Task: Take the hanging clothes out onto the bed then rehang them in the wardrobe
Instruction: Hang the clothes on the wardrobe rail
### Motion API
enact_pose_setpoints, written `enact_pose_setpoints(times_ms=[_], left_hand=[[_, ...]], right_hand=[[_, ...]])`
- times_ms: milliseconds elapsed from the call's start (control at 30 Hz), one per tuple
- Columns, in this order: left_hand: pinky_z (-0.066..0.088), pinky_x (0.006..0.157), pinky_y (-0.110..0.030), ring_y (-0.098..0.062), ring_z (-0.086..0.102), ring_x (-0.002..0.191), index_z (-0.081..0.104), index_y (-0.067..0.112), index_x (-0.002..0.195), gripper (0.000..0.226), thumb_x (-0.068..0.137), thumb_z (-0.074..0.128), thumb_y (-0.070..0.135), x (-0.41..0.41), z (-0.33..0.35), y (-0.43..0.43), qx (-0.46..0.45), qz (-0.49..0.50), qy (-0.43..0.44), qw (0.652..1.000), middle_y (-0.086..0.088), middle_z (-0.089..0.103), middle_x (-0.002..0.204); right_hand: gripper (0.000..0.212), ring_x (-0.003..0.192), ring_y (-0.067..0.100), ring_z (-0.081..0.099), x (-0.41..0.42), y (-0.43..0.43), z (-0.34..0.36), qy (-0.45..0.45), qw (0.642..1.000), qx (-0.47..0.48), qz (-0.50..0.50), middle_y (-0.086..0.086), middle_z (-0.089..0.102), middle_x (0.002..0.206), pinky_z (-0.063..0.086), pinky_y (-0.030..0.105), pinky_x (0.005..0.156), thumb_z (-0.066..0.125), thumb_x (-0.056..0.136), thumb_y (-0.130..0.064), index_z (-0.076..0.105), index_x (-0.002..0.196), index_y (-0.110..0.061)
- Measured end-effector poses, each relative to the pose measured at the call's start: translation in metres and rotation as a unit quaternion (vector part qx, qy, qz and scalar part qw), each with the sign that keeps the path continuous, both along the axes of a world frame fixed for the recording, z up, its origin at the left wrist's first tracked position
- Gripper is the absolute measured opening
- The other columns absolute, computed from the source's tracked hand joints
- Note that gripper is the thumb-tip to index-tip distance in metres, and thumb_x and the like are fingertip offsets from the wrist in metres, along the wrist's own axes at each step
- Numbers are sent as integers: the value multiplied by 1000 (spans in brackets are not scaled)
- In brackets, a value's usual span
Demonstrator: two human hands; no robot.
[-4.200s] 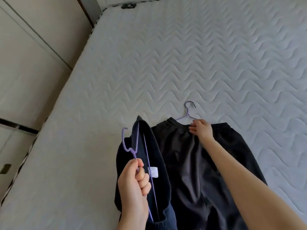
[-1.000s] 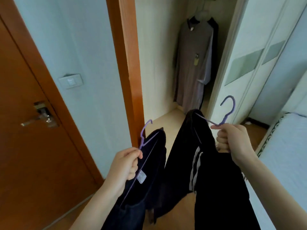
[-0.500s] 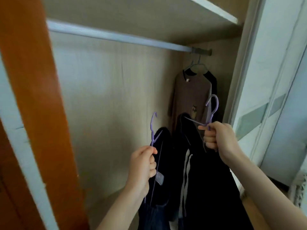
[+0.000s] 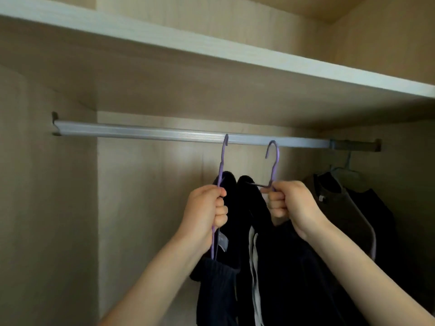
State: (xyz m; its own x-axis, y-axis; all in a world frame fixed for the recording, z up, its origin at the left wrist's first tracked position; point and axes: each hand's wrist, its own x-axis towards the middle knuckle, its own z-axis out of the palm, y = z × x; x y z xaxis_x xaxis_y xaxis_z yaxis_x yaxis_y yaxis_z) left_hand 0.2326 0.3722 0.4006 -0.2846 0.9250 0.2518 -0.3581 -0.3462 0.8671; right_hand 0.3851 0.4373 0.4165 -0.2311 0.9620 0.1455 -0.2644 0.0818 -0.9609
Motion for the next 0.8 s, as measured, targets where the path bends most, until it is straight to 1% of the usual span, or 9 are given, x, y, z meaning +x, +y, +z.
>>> enact_pose_setpoints(times_ms=[67, 167, 267, 433, 633, 733, 800], left_hand=[[15, 24, -12, 1, 19, 27, 43, 8, 70, 29, 96, 35, -3, -3, 23, 15, 9, -6, -13, 1000, 10, 27, 37], [13, 22, -11, 1, 19, 23, 40, 8, 67, 33, 97, 33, -3, -9, 48, 32, 8, -22, -37, 999, 10, 27, 32], [13, 22, -11, 1, 19, 21, 40, 8, 66, 36, 98, 31, -3, -15, 61, 48, 10, -31, -55, 998, 10, 26, 30], [14, 22, -11, 0, 20, 20, 41, 8, 66, 35, 97, 29, -3, -22, 56, 76, 10, -1, -74, 997, 10, 26, 29], [13, 23, -12, -1, 20, 21, 42, 9, 67, 34, 95, 28, -5, -32, 49, 99, 2, 48, -93, 994, 9, 28, 29], [12, 21, -12, -1, 19, 19, 40, 9, 65, 36, 96, 27, -4, -34, 47, 106, 0, 49, -114, 992, 9, 26, 29], [12, 21, -12, -1, 19, 19, 39, 10, 65, 36, 97, 28, -3, -34, 45, 106, -2, 59, -124, 990, 9, 25, 28]], right_hand=[[26, 26, 0, 19, -12, 12, 21, 19, 999, 25, 8, -11, 26, 37, 13, 13, 26, 30, 98, -10, 47, 79, -5], [18, 28, 1, 18, -29, 24, 41, 29, 998, 63, 5, -10, 25, 38, 13, 14, 27, 30, 96, -7, 46, 89, -8], [13, 27, 2, 19, -43, 41, 53, 42, 997, 60, 17, -8, 30, 35, 14, 15, 26, 29, 96, -5, 41, 95, -11], [14, 25, 3, 20, -60, 62, 60, 42, 997, 44, 36, -5, 37, 30, 14, 14, 26, 29, 95, -3, 41, 102, -7], [16, 25, 3, 21, -68, 80, 66, 33, 996, 50, 71, -4, 38, 30, 15, 15, 26, 29, 95, -2, 41, 105, -2], [17, 25, 3, 22, -74, 92, 67, 33, 996, 35, 79, -3, 40, 29, 16, 16, 26, 28, 95, -1, 41, 106, -3], [16, 26, 3, 21, -78, 97, 65, 26, 995, 36, 90, -4, 37, 30, 16, 16, 26, 29, 95, 0, 41, 103, -6]])
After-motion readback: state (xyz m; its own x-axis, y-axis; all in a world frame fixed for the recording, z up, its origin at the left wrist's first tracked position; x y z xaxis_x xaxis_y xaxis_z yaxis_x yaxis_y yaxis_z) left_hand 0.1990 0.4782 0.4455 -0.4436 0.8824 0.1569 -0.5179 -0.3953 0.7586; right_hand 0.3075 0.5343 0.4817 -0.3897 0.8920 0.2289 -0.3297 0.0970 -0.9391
